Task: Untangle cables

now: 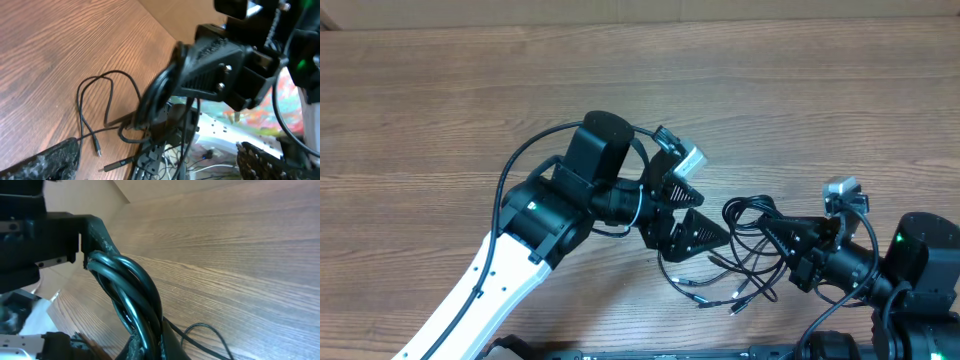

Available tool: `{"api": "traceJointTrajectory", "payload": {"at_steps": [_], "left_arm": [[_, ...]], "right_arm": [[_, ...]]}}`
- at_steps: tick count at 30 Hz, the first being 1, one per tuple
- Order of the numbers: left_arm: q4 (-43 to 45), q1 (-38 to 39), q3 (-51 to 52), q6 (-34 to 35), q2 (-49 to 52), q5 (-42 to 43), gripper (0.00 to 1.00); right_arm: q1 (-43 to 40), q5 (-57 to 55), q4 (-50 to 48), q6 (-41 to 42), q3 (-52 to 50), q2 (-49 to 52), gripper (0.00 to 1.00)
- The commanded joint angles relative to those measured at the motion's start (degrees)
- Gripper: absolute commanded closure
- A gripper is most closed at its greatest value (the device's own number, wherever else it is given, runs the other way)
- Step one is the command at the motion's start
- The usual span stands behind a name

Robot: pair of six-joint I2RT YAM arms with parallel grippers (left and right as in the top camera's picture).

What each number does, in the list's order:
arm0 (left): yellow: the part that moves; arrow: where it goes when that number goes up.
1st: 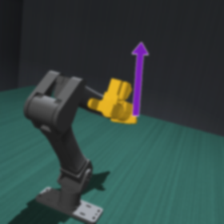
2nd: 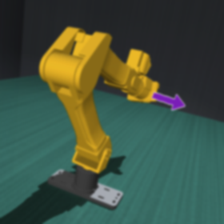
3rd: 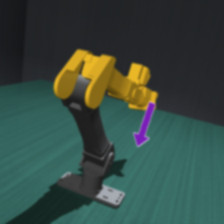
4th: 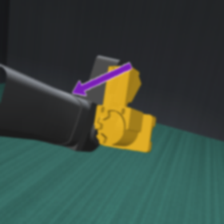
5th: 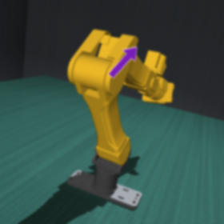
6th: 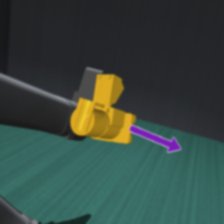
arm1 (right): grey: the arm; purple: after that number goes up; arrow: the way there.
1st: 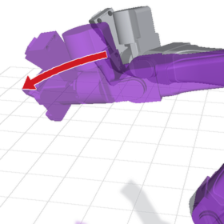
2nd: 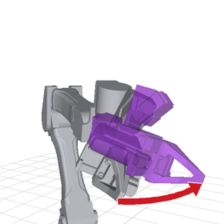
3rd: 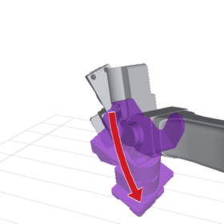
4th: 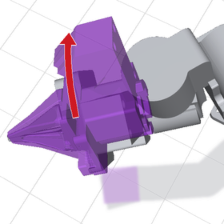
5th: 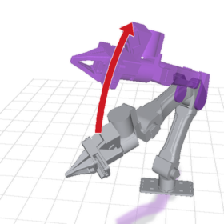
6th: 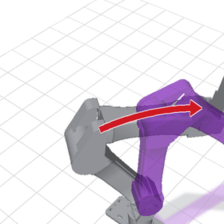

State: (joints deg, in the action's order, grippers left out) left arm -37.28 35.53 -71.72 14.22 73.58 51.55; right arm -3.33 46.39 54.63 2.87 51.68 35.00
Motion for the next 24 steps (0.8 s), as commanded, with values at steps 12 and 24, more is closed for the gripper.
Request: {"api": "traceJointTrajectory", "payload": {"at_steps": [12,24], "left_arm": [[3.74,2.43,-0.74,5.79,2.08,-1.16,0.57],[5.62,3.48,-0.74,6.62,2.08,-1.18,0.55]], "right_arm": [[-0.15,4.92,-2.47,3.15,0.04,-0.11,0.96],[-0.15,6.43,-2.93,3.13,0.04,-0.09,0.96]]}}
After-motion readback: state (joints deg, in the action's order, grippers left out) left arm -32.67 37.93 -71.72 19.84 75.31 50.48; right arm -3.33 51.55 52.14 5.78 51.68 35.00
